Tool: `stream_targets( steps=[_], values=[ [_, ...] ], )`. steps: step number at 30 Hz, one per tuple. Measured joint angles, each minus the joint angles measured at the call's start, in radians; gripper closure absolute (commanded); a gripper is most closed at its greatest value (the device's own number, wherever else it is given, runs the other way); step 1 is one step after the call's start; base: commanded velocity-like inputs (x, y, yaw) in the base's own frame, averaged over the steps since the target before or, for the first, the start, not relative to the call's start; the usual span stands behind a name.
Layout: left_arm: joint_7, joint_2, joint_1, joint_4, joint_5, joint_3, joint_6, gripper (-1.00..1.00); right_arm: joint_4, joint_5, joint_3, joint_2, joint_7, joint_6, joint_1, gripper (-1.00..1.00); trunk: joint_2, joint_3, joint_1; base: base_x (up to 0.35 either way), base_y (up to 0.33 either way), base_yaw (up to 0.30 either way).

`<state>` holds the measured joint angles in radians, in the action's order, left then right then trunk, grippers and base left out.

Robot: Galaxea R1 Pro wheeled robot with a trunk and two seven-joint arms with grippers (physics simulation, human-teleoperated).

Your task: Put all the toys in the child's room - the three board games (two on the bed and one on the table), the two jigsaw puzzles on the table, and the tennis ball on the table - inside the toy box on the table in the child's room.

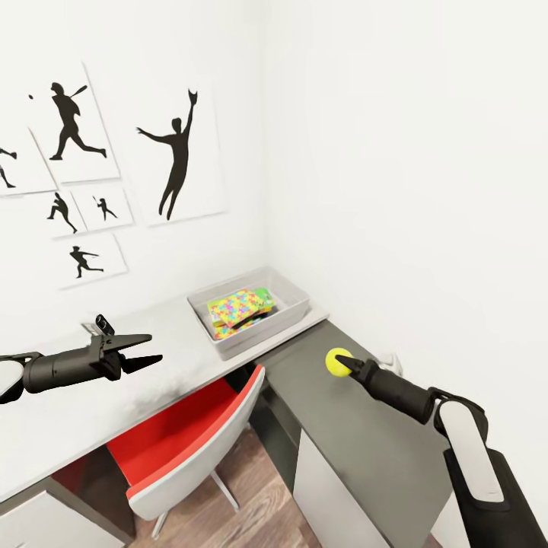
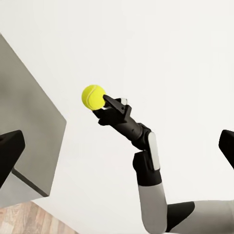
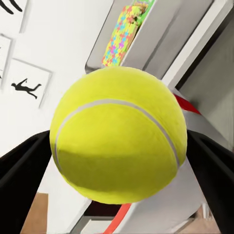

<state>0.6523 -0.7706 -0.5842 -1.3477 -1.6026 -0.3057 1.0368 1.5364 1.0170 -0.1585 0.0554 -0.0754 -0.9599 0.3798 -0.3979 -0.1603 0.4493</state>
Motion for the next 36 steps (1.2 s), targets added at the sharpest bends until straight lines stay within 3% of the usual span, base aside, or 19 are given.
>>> stream_targets(
  steps=[36],
  values=[
    [0.0,0.0,0.0,0.026,0.0,0.0,0.0,-1.0,-0.002,0.0,-0.015,0.0,-0.02,0.002,-0.004,1.0,0.0,0.059,0.0,0.011,0.061,0.0]
  ],
)
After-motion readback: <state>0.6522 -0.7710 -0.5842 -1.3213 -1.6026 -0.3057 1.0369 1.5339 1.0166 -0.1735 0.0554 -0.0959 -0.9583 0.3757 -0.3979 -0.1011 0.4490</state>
